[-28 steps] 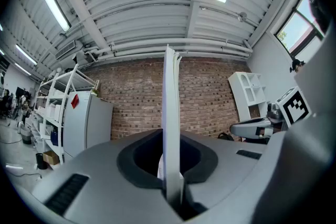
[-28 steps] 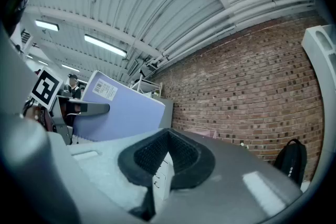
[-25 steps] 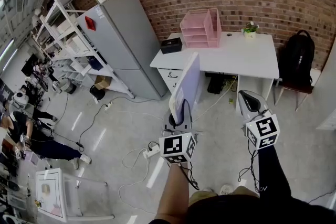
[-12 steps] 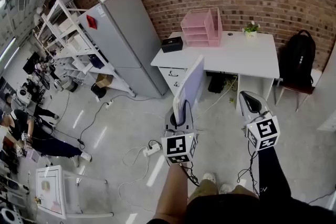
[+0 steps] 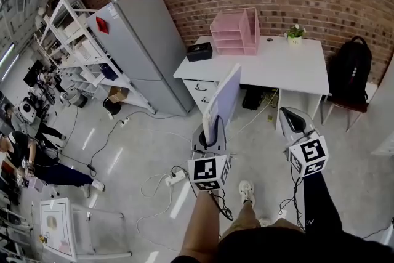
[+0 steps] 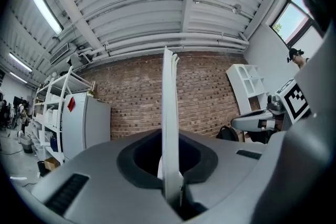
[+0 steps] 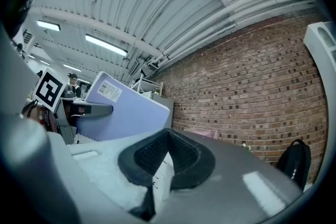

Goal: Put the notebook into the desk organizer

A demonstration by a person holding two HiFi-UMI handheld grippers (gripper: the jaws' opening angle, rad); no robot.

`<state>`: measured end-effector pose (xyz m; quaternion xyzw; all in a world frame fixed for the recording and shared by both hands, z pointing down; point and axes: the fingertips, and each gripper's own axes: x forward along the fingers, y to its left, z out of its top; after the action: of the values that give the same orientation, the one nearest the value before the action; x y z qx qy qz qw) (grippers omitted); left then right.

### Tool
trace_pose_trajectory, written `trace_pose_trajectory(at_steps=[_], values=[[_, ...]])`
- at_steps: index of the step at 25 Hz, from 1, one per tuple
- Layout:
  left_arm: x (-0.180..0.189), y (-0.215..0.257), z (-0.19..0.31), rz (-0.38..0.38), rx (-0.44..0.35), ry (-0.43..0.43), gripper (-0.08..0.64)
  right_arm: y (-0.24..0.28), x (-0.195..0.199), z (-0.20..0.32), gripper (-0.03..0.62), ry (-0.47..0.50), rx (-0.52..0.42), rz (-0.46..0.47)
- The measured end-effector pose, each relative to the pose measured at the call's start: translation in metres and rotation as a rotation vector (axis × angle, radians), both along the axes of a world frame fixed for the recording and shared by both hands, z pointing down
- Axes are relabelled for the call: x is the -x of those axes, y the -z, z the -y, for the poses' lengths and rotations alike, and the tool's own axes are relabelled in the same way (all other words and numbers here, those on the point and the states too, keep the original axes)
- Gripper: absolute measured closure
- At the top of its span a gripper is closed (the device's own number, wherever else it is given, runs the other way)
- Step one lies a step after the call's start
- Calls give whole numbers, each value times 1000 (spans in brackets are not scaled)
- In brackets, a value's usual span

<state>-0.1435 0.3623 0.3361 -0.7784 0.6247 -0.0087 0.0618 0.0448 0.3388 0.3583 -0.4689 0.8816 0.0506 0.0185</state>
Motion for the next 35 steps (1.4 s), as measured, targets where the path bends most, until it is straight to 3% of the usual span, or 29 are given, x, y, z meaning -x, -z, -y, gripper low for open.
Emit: trace_pose_trajectory(at_steps=[13, 22, 35], values=[[17, -11, 114, -16, 15, -55, 525, 1, 16, 107, 592, -37, -1, -9], [51, -15, 199, -35, 29, -76, 525, 4, 49, 187, 592, -55, 2, -23], [85, -27, 283, -29, 52, -90, 525, 1, 83, 273, 592, -73, 5, -27]])
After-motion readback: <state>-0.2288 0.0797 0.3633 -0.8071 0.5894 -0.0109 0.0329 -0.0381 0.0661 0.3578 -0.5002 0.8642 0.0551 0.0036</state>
